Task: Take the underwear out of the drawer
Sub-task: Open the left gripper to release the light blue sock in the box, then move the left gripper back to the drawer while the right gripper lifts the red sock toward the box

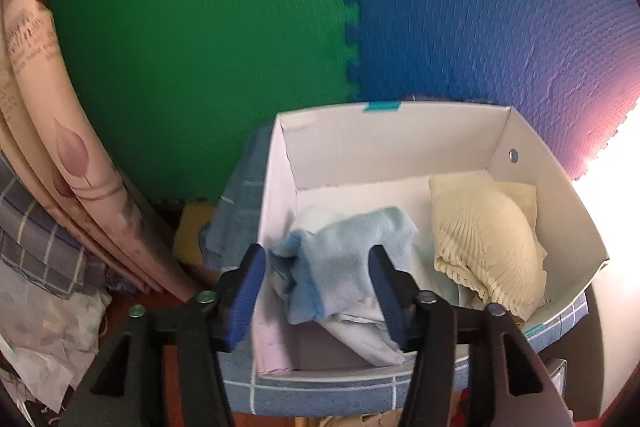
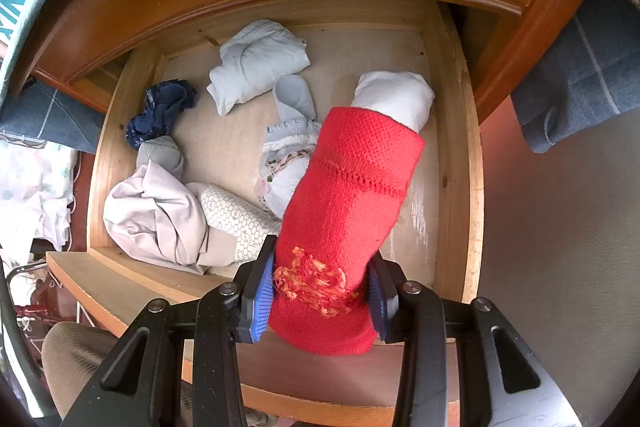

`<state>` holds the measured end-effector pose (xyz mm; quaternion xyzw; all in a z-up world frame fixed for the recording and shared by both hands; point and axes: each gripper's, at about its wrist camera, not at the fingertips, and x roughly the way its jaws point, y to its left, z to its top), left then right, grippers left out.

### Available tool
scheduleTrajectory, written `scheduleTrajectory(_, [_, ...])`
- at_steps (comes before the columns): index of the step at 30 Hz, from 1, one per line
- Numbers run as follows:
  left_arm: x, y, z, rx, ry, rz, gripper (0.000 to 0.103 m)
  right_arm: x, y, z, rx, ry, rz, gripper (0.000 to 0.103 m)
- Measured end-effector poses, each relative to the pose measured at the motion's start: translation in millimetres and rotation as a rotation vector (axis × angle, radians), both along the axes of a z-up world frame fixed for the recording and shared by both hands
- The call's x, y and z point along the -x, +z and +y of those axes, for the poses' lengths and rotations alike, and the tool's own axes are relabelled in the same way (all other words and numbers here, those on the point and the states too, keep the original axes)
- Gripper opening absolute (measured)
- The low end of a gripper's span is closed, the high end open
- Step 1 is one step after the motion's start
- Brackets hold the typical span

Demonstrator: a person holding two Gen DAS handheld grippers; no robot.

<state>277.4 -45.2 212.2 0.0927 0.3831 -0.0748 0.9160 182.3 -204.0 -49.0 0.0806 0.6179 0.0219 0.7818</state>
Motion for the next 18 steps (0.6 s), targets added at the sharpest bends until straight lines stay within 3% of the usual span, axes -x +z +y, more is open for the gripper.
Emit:
scheduleTrajectory(11, [61.3, 34.1, 24.9, 0.009, -0.021, -0.104, 0.058, -0.1, 0.6, 3.0, 0.016, 0.004, -0.008, 0.037])
scheduleTrajectory(18, [113.9, 12.0, 57.9, 0.062, 0.000, -0.058, 0.062, 3.1, 5.1, 3.1, 0.026, 0.008, -0.036, 0.037])
